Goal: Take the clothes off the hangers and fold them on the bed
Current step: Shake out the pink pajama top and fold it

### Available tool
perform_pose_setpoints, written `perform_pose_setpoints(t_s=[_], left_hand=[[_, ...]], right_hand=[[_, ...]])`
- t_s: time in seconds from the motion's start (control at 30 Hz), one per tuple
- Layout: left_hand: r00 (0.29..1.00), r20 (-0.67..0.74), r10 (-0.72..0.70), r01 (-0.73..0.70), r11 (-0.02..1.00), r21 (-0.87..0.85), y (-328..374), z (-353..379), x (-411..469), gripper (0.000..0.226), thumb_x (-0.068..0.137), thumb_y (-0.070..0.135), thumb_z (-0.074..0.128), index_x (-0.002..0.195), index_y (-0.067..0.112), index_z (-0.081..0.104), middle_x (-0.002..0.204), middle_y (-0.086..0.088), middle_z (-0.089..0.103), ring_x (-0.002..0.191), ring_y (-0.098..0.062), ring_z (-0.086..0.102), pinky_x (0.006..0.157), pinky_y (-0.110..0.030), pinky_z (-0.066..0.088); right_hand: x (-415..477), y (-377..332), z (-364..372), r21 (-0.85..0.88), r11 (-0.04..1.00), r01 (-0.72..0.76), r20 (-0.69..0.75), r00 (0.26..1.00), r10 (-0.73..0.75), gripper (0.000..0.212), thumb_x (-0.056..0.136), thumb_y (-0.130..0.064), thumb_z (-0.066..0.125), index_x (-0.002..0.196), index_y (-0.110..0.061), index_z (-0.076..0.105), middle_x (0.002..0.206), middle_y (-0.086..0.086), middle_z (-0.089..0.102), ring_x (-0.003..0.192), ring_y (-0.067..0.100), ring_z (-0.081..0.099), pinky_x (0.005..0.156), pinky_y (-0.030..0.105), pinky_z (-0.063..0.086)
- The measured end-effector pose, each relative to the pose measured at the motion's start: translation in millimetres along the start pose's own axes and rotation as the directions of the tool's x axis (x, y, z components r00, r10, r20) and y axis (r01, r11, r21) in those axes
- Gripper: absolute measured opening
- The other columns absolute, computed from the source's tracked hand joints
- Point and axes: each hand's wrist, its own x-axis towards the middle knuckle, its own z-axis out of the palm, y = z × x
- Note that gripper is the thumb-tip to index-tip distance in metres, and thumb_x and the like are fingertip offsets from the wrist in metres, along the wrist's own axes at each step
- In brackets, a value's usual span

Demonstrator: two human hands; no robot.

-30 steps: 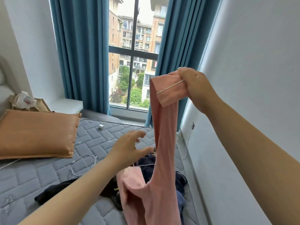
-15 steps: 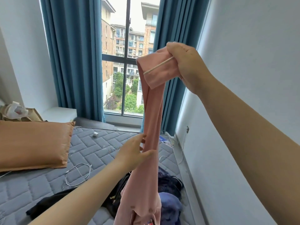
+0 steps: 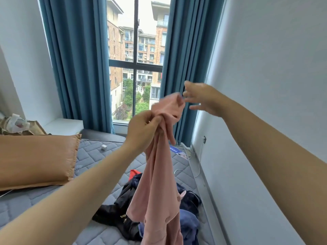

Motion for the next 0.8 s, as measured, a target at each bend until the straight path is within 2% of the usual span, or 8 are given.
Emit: perform_pose_setpoints(t_s=[0.07,0.13,0.3,0.4,0.5,0.6,0.7,0.8], left_hand=[[1.000,-0.003,0.029,-0.029,0.998,-0.050,15.0,-5.2,10.8,0.015,0.092,0.012,0.059,0.080,0.006,0.067,0.071,-0.009,0.068,0.064,-0.019,0.069,0.065,-0.035,0.059],[0.998,-0.022,0.051,-0.053,0.997,-0.061,25.4,-9.0,18.9,0.015,0.094,0.011,0.058,0.084,0.003,0.067,0.075,-0.012,0.069,0.063,-0.017,0.069,0.061,-0.025,0.058],[0.995,-0.053,0.087,-0.091,0.993,-0.080,43.3,-12.8,29.6,0.015,0.095,0.010,0.055,0.086,0.003,0.066,0.078,-0.013,0.067,0.065,-0.018,0.068,0.061,-0.022,0.055],[0.991,-0.037,0.131,-0.134,0.987,-0.092,56.9,-11.6,29.7,0.016,0.095,0.010,0.055,0.089,0.000,0.066,0.077,-0.010,0.068,0.064,-0.015,0.068,0.059,-0.019,0.053],[0.980,-0.036,0.193,-0.196,0.976,-0.093,70.5,-17.3,28.7,0.017,0.095,0.011,0.055,0.089,0.000,0.067,0.074,-0.007,0.068,0.064,-0.013,0.068,0.058,-0.017,0.052],[0.979,-0.093,0.181,-0.187,0.980,-0.065,70.4,-32.8,33.6,0.018,0.095,0.015,0.055,0.088,0.003,0.067,0.078,-0.010,0.068,0.068,-0.015,0.069,0.063,-0.024,0.056],[0.984,-0.170,0.058,-0.033,0.989,0.144,46.4,-57.6,38.3,0.022,0.095,0.021,0.052,0.093,0.003,0.064,0.090,-0.016,0.069,0.085,-0.028,0.069,0.079,-0.045,0.057],[0.988,-0.157,0.001,0.059,0.924,0.378,19.8,-74.6,29.7,0.023,0.094,0.024,0.050,0.095,0.005,0.061,0.093,-0.014,0.067,0.083,-0.029,0.065,0.073,-0.040,0.055]], right_hand=[[-5.7,27.5,4.4,-0.077,0.997,0.027,-0.002,1.000,-0.027,0.033,0.098,-0.026,0.054,0.128,-0.014,0.054,0.123,0.002,0.061,0.114,0.018,0.060,0.095,0.037,0.051],[-15.4,50.8,12.8,-0.063,0.996,0.062,0.072,0.996,-0.057,0.031,0.093,-0.018,0.060,0.124,-0.017,0.058,0.118,0.000,0.066,0.109,0.015,0.063,0.095,0.036,0.053],[-38.4,91.9,41.0,-0.043,0.999,-0.012,0.335,0.942,0.026,0.038,0.088,-0.017,0.068,0.125,-0.018,0.061,0.115,-0.005,0.069,0.108,0.013,0.065,0.096,0.033,0.053],[-45.0,102.4,57.1,-0.047,0.999,-0.024,0.424,0.905,0.042,0.039,0.086,-0.023,0.070,0.124,-0.026,0.062,0.115,-0.010,0.070,0.110,0.010,0.064,0.097,0.033,0.050],[-43.5,103.4,71.0,-0.047,0.997,0.056,0.344,0.938,-0.036,0.026,0.089,-0.020,0.068,0.115,-0.021,0.070,0.107,-0.007,0.073,0.103,0.008,0.067,0.096,0.030,0.050],[-39.7,100.8,72.2,-0.106,0.984,0.143,0.200,0.972,-0.120,0.013,0.090,-0.016,0.064,0.096,-0.009,0.074,0.085,-0.001,0.072,0.080,0.015,0.066,0.082,0.030,0.052],[-40.1,95.8,70.7,-0.103,0.972,0.213,0.052,0.977,-0.208,0.031,0.092,-0.016,0.061,0.061,-0.010,0.057,0.059,-0.002,0.046,0.058,0.009,0.042,0.065,0.026,0.038],[-41.3,82.9,75.8,-0.101,0.951,0.291,-0.028,0.955,-0.296,0.038,0.091,-0.015,0.061,0.054,-0.025,0.057,0.050,-0.011,0.043,0.053,0.003,0.039,0.057,0.018,0.033]])
